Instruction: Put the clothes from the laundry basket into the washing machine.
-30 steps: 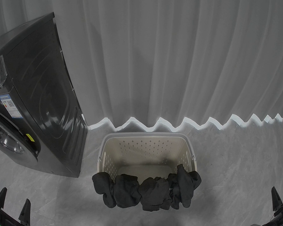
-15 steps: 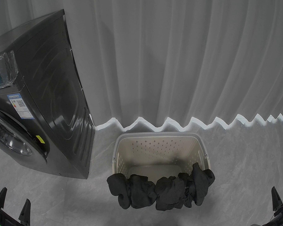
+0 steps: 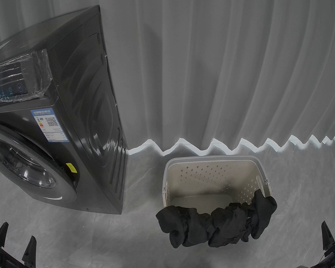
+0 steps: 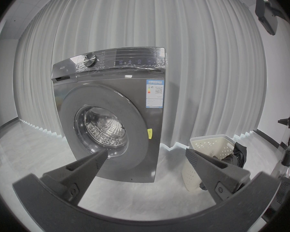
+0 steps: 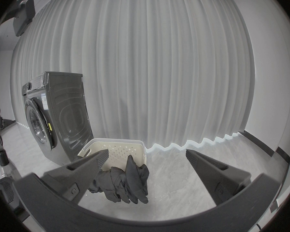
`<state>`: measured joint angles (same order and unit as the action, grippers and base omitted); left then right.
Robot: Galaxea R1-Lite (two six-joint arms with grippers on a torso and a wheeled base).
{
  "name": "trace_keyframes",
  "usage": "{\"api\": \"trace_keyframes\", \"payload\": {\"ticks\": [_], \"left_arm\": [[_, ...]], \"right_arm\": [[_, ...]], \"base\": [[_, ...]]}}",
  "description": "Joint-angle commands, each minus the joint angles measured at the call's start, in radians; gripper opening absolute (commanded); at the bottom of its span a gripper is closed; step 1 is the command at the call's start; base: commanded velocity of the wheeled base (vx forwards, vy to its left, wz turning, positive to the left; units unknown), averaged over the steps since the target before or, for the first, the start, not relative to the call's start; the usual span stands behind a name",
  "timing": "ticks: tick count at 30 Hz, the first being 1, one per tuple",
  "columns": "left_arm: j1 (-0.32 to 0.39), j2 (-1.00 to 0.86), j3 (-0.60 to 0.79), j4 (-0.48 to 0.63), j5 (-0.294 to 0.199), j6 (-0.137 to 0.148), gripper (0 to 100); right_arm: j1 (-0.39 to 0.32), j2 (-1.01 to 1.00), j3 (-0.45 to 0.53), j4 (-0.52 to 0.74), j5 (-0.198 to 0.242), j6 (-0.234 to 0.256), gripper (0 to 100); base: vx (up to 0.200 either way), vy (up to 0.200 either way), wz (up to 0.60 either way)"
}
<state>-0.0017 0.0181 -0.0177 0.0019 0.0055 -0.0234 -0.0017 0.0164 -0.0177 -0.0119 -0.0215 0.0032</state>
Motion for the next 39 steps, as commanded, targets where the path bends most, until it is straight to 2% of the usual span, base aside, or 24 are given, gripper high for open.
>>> {"api": "trace_keyframes", "payload": {"ticks": [1,39], "left_arm": [[0.0,-0.018,0.016,0.0,0.001,-0.001,100],[0.0,-0.018,0.016,0.001,0.001,-0.001,100]], "right_arm": [[0.0,-0.016,0.018,0.0,0.0,0.0,100],[0.0,-0.016,0.018,0.0,0.0,0.0,100]], "base": [[0.0,0.2,0.0],[0.0,0.2,0.0]]}}
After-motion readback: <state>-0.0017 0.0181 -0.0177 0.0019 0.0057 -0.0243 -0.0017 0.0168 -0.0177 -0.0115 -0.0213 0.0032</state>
